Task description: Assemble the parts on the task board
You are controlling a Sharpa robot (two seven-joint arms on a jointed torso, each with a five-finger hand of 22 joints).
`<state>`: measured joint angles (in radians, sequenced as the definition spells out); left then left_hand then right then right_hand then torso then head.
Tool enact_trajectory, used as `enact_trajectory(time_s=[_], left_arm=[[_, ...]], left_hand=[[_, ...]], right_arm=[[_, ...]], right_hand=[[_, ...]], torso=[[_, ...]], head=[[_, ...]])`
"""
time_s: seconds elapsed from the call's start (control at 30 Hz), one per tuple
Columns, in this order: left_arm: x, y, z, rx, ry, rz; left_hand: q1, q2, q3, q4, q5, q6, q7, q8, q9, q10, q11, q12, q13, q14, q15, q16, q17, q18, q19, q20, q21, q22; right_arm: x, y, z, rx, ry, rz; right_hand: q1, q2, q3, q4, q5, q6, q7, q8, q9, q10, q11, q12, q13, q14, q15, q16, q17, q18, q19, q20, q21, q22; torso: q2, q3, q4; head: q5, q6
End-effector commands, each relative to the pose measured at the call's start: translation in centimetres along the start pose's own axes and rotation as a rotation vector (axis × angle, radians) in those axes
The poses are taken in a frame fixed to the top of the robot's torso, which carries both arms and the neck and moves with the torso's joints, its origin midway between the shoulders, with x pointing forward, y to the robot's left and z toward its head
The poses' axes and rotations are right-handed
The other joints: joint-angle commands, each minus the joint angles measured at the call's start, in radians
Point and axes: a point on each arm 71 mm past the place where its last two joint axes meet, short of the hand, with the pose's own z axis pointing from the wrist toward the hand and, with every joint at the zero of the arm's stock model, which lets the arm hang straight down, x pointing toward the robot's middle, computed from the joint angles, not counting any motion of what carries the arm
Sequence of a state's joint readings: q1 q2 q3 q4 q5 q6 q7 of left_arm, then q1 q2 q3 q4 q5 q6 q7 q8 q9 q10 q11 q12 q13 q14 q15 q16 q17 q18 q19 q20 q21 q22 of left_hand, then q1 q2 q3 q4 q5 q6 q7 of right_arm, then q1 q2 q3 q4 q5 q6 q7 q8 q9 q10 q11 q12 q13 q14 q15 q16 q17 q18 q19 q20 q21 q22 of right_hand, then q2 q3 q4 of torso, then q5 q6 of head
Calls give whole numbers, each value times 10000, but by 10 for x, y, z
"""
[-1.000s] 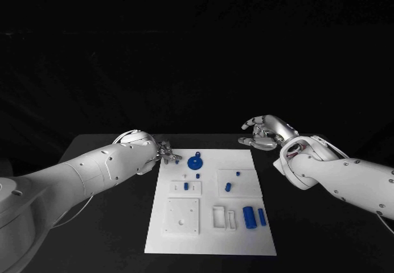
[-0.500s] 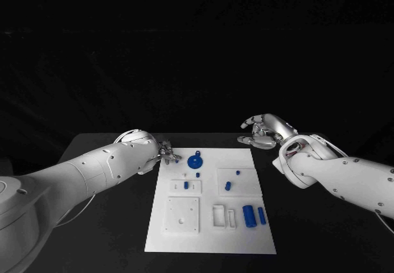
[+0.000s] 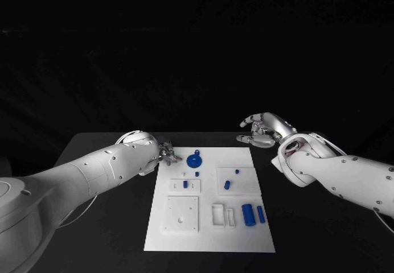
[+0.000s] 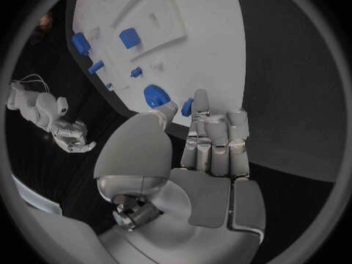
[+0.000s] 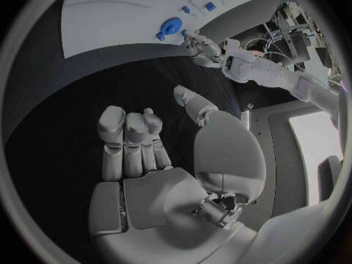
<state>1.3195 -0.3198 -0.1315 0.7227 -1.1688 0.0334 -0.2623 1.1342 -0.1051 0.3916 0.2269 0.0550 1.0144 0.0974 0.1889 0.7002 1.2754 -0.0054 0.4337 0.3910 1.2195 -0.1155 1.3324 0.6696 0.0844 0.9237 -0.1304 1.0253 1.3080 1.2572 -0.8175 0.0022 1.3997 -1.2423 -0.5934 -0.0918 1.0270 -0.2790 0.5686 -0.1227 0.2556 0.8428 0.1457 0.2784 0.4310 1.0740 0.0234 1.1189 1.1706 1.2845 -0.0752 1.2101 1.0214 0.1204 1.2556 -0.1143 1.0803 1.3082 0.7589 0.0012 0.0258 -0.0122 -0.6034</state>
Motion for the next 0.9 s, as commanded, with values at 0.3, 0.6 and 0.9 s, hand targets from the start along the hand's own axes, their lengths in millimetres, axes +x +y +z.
enact_trajectory(time_s=[0.3, 0.6, 0.9], left_arm=[[-1, 1, 1, 77, 22, -220], [-2, 1, 2, 34, 77, -409], [-3, 4, 3, -81, 81, -574]], left_hand=[[40, 193, -128, 167, -55, 102, 1, 39, -38, -61, -32, 66, -28, -51, -37, 48, 3, 109, -38, -782, 35, 88], [-153, 476, -326, 549, -49, 92, 6, 34, -81, -83, -27, 69, -62, -56, -32, 37, -10, 94, -56, -791, 23, 88], [-792, -35, -634, 655, -62, 53, 17, 9, -143, -121, -17, 54, -114, -60, -24, 6, -39, 99, -45, -807, -14, 61]], right_arm=[[1, 2, 1, -107, 77, -40], [1, 2, 1, -111, 83, -39], [2, 2, 1, -108, 85, -39]], right_hand=[[-19, 23, 5, 36, 44, 41, 41, -4, -16, -213, 123, 45, -17, 84, 1, -45, 14, 1414, -5, -49, -56, 79], [-13, 22, 4, 35, 41, 40, 41, -5, -16, -214, 123, 46, -20, 84, 1, -47, 14, 1414, -5, -50, -57, 80], [-9, 22, 2, 36, 36, 40, 41, -5, -17, -214, 123, 47, -22, 85, 1, -48, 14, 1414, -5, -51, -59, 80]], torso=[[-5, 5, 11], [-2, 8, 2], [-1, 4, 14]], head=[[-11, -48], [-4, -57], [-21, -47]])
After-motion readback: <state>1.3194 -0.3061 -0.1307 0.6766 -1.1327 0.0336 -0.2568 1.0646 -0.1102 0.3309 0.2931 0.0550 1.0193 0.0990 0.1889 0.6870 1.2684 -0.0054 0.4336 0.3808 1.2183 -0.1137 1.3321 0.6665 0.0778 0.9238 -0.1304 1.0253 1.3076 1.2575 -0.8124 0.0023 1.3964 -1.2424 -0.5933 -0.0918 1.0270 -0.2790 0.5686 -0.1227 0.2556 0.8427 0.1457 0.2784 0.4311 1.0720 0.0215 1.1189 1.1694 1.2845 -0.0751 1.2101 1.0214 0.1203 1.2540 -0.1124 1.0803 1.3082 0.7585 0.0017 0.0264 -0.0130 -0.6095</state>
